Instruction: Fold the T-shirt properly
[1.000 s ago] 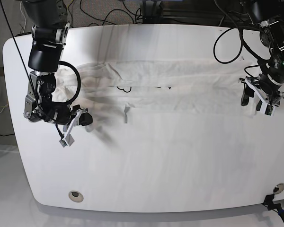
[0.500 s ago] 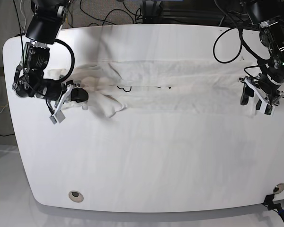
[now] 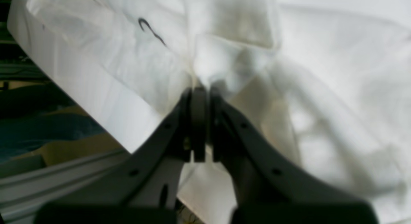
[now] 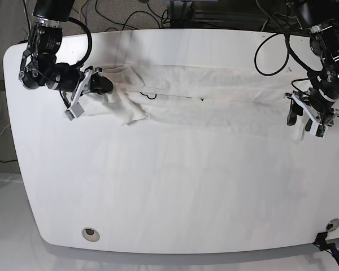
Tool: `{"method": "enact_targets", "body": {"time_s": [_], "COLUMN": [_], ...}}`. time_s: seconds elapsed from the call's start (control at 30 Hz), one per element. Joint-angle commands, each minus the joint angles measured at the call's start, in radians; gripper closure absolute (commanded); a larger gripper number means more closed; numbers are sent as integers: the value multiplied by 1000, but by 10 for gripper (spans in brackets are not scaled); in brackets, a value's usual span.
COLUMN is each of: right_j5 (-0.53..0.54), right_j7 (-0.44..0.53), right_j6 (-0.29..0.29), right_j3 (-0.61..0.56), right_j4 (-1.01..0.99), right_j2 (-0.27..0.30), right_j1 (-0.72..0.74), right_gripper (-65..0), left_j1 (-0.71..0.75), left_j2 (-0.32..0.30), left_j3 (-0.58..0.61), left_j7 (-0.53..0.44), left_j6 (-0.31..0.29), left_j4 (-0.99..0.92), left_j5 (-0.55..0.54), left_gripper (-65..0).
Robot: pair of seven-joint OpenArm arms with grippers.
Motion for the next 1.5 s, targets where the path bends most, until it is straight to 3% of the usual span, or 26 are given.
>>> {"method": "enact_targets", "body": {"time_s": [0.0,0.03,0.07,0.23,0.3,0.57,0.77,1.0,1.07,1.23,1.47], "right_j5": [11,-6,-26,-103,-129,-107,-35,-37,-37,-38,-69], "right_j7": [13,20,31,39,39,13,13,13,27,56,168], "right_j6": [1,1,1,1,1,8,9,9,9,9,9], "right_j3": [5,3,3,3,3,3,5,5,3,5,3], "right_j4": [16,16,16,18,21,308,317,309,289,179,-4], "right_j2": [9,9,9,11,14,17,17,9,9,-8,-2], "right_j1": [-11,-22,-28,-34,-29,-26,-34,-8,-8,-3,-19], "right_gripper": [0,0,-52,-391,-416,-411,-411,-407,-353,0,0], "left_j1": [-11,-11,-10,-10,-10,-28,-31,-31,-31,-31,-31], "left_j2": [-18,-18,-18,-18,-18,-18,-19,-19,-19,-19,-19], "left_j3": [-5,-5,-5,-6,-6,-3,-3,-3,-3,-3,-3], "left_j7": [-25,-25,-25,-25,-25,-25,-25,-25,-25,-25,-25], "left_j6": [-1,-1,-1,-1,-1,-1,-1,-1,-1,-1,-1], "left_j4": [18,20,20,18,18,15,12,-8,-8,-8,-8], "left_j5": [-17,-17,-17,-17,-17,-15,-15,-15,-15,-15,-15], "left_gripper": [-345,-345,-345,-345,-345,-345,-345,-345,-345,-345,-345]}}
